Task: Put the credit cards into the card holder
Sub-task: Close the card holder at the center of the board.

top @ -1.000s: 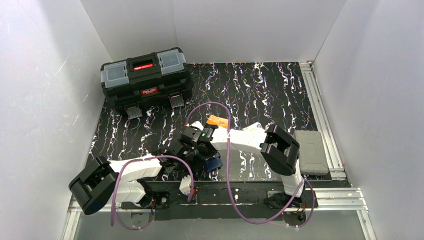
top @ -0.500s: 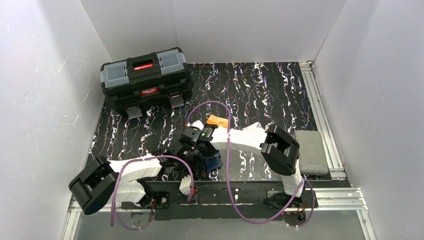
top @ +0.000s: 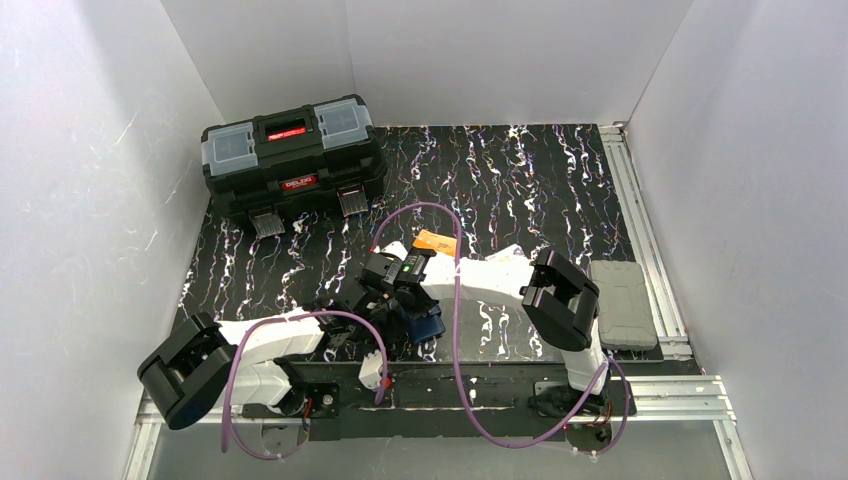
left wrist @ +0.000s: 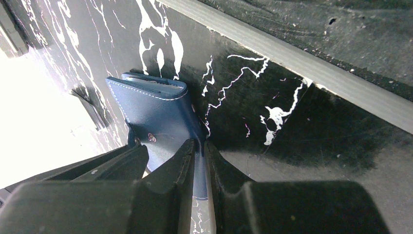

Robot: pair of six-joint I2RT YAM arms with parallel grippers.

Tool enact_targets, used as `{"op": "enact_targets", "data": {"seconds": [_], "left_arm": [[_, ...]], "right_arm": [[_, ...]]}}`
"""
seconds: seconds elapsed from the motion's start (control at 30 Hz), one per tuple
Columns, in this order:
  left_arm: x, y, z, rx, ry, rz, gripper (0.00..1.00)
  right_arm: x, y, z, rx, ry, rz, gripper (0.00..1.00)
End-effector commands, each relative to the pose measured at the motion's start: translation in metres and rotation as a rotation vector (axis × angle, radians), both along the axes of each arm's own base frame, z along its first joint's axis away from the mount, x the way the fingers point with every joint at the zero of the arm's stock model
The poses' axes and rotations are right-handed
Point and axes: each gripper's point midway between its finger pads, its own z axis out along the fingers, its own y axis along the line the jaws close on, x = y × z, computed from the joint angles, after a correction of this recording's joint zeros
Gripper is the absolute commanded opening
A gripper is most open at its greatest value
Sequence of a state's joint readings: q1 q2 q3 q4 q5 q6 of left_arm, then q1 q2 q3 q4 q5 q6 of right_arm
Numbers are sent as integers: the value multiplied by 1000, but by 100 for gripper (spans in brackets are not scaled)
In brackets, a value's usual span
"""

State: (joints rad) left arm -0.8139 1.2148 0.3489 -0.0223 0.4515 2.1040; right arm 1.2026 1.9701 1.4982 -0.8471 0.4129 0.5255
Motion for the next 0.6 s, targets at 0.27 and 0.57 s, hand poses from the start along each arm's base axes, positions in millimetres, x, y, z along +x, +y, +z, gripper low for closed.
{"op": "enact_targets", "data": {"seconds": [0.27, 0.57], "left_arm": [[-28, 50, -45, 229, 120, 28, 13], [-25, 49, -43, 232, 112, 32, 13]], "right_arm": [[-14, 7, 2, 3, 8, 16, 13], [-21, 6, -5, 47, 58, -1, 1]]}}
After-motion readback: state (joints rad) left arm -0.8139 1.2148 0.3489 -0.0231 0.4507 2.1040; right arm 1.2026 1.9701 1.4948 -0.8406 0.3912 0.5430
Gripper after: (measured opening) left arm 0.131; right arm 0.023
